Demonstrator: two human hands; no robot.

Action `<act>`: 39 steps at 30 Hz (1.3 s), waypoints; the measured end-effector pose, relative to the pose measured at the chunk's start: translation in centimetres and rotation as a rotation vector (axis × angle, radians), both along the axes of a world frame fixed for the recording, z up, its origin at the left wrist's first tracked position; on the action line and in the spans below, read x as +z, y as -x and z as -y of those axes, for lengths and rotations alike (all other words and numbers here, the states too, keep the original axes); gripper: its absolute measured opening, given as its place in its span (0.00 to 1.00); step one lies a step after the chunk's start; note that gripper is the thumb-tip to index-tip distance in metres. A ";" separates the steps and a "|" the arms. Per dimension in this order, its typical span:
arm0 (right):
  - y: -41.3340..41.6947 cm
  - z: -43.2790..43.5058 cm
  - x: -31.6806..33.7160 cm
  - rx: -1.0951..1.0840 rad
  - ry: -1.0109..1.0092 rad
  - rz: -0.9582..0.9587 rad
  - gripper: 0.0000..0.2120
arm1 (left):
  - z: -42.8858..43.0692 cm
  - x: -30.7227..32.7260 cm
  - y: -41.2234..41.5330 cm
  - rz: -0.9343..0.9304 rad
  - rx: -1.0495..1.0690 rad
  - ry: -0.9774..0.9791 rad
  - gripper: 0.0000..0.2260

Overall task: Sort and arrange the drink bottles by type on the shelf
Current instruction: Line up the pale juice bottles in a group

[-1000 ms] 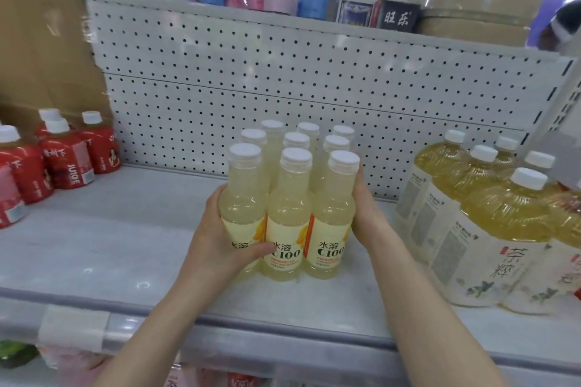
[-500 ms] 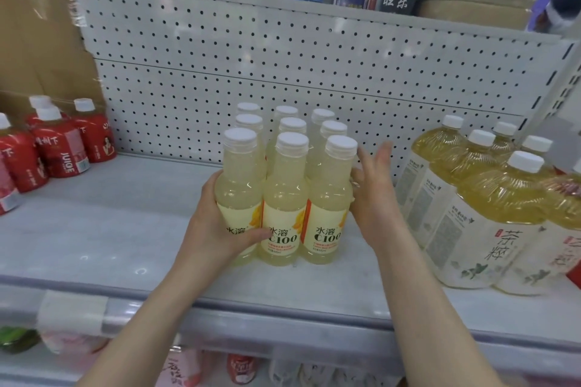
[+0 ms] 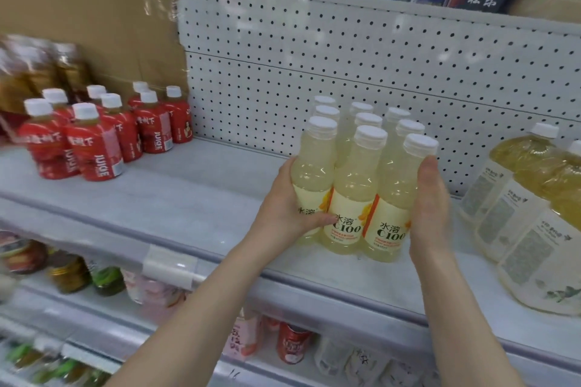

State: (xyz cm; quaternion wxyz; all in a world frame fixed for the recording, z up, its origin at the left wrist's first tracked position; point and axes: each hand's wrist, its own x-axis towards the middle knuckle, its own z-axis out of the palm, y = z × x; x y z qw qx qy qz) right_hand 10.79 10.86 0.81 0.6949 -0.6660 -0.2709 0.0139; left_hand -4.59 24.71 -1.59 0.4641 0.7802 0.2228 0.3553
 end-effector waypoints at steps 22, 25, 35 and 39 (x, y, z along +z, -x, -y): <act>29.1 -36.0 2.7 0.271 0.380 0.739 0.16 | -32.2 4.4 31.0 -0.258 0.426 -0.544 0.18; 29.7 -37.2 3.1 0.300 0.460 0.671 0.16 | -34.0 5.2 31.0 -0.294 0.276 -0.497 0.17; 27.3 -29.8 4.6 0.243 0.665 0.643 0.10 | -33.0 4.6 28.4 -0.123 -0.069 -0.338 0.16; 27.1 -29.2 4.7 0.270 0.620 0.614 0.07 | -32.9 4.6 27.0 -0.111 -0.158 -0.304 0.17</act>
